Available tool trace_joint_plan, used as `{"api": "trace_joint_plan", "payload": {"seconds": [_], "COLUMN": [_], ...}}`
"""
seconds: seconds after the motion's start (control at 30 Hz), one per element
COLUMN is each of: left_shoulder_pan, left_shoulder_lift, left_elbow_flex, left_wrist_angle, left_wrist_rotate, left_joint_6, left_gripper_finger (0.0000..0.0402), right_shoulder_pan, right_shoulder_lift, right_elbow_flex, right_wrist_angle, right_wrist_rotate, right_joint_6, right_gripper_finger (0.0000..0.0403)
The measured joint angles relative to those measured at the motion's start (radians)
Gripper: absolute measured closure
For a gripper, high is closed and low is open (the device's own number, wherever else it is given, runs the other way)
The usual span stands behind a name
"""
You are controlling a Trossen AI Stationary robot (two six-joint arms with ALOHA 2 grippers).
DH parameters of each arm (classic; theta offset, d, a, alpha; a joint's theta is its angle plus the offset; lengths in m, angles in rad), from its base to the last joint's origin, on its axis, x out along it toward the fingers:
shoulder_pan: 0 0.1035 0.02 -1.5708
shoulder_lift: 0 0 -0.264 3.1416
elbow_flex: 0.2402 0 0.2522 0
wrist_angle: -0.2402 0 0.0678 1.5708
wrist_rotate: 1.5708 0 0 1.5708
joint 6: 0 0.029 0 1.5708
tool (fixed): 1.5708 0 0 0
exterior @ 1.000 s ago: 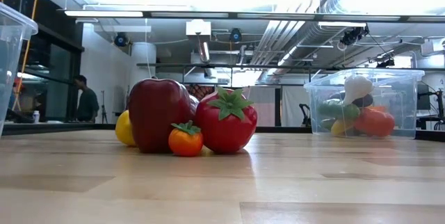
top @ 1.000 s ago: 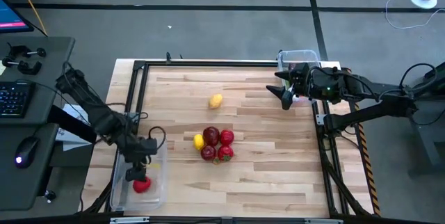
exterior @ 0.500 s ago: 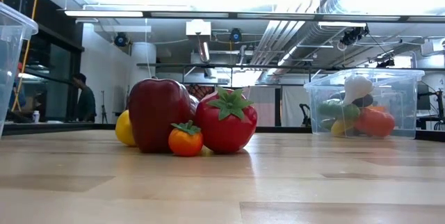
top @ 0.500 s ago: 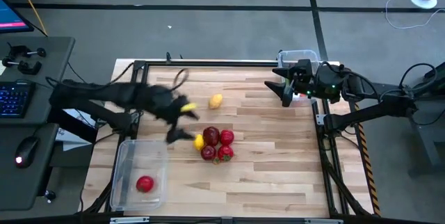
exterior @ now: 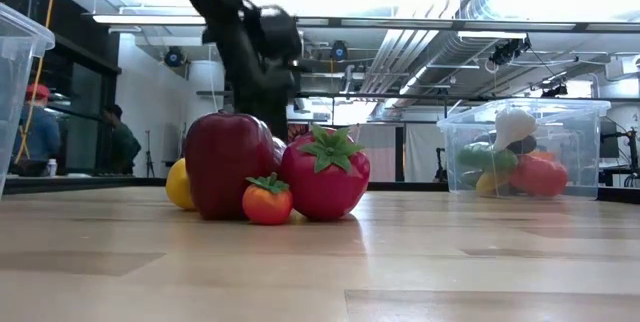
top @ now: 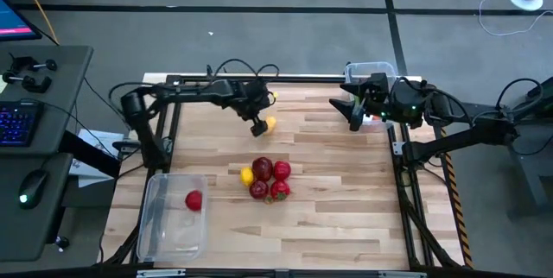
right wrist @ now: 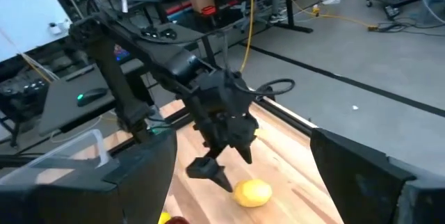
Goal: Sort produce into baskets
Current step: Put the top yellow lemon into the bottom transparent bin
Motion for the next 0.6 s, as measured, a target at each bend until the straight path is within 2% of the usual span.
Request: {"api": "trace_joint_plan", "payload": {"seconds": [0.27, 0.6], "left_shoulder_pan": [-0.009, -0.051], "left_shoulder_lift": [0.046, 0.058], "left_elbow_flex": [0.0, 0.001], "left_wrist_angle": [0.196, 0.184], "left_wrist_rotate": [-0.076, -0.174], "left_joint_6": [0.013, 0.006], "left_gripper_finger": [0.0009, 0.0009], "right_shoulder_pan": [0.0, 0.0], "right_shoulder_lift": [0.0, 0.0], "right_elbow_flex": [0.0, 0.0], "right_wrist_angle": [-0.017, -0.055], "right_wrist_rotate": [0.005, 0.004], "right_joint_6": [-0.009, -0.015], "right_gripper_finger": [0.0079, 0.0079]}}
